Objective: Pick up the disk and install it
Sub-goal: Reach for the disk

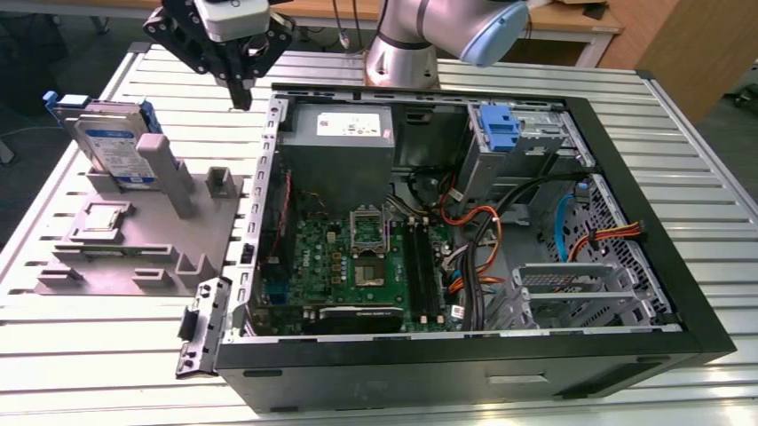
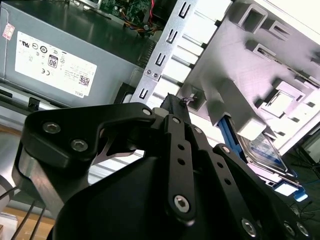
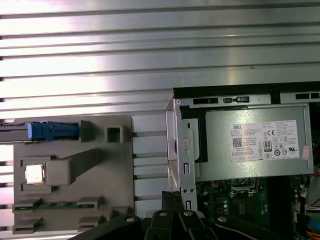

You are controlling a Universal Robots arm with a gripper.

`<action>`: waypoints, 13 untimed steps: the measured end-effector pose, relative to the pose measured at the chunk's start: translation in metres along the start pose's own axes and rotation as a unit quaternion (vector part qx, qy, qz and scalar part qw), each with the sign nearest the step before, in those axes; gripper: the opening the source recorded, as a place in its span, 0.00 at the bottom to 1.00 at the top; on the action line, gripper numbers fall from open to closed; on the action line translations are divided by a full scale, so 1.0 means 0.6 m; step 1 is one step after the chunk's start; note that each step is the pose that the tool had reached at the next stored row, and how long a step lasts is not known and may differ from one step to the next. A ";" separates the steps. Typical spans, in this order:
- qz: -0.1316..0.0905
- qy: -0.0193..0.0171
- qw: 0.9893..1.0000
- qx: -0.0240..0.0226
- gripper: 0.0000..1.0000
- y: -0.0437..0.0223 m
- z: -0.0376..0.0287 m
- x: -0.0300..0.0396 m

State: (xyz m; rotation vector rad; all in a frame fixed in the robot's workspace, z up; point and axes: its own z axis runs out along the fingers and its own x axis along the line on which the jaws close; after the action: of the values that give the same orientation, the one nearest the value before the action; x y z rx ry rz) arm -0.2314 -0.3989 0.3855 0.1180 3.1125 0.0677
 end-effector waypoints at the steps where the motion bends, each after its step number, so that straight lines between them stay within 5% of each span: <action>1: 0.000 0.000 1.000 0.000 0.10 0.000 0.000 0.001; 13: 0.000 0.000 1.000 0.000 0.10 -0.001 0.000 0.011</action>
State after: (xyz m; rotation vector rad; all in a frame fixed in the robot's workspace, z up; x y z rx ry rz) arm -0.2382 -0.3989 0.3852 0.1179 3.1125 0.0677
